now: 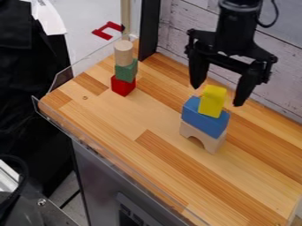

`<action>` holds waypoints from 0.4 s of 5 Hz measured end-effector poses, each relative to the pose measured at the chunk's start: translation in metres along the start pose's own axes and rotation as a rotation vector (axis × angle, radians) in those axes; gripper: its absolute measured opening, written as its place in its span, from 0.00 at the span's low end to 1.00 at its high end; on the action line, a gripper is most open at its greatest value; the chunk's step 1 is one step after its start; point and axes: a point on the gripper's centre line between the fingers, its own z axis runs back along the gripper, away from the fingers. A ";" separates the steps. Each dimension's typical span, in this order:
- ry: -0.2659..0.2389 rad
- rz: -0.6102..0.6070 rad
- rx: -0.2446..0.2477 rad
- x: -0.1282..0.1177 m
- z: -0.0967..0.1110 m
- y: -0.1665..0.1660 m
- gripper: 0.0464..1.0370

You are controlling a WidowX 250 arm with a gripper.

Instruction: Move the yellow cube to the top of the cylinder

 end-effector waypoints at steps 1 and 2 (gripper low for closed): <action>0.008 0.012 -0.008 0.004 -0.002 -0.003 0.96; 0.032 0.026 -0.001 0.006 -0.007 -0.002 0.96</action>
